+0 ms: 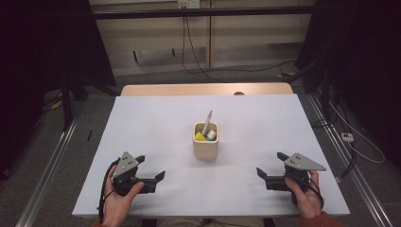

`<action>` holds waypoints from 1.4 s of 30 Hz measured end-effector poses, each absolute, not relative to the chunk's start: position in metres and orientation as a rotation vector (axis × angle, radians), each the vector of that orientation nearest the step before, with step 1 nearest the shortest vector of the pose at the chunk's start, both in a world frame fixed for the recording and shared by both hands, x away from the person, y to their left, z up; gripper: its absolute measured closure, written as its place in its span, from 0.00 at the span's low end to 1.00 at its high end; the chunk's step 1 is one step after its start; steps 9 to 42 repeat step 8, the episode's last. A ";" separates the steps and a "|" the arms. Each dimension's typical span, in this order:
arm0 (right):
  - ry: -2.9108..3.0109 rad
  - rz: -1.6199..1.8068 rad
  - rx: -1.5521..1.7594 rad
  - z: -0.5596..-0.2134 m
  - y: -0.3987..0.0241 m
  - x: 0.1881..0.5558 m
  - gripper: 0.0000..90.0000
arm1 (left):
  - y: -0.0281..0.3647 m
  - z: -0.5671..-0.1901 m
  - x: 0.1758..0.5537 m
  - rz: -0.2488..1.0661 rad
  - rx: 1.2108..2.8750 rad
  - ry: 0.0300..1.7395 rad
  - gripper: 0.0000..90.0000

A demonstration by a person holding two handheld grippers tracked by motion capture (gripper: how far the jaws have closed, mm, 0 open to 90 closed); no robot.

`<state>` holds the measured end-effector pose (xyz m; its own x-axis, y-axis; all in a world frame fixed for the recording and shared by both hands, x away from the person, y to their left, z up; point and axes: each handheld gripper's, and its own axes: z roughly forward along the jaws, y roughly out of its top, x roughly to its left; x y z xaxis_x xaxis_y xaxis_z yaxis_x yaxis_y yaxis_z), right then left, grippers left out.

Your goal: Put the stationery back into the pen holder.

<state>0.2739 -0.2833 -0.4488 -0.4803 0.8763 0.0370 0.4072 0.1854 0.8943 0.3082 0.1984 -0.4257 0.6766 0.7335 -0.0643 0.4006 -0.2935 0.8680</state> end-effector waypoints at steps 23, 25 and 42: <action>1.981 1.257 1.185 -0.449 -0.282 0.275 0.04 | 0.202 -0.434 0.307 0.381 1.890 0.930 0.08; 1.981 1.257 1.185 -0.449 -0.282 0.275 0.04 | 0.202 -0.434 0.307 0.381 1.890 0.930 0.08; 1.981 1.257 1.185 -0.449 -0.282 0.275 0.04 | 0.202 -0.434 0.307 0.381 1.890 0.930 0.08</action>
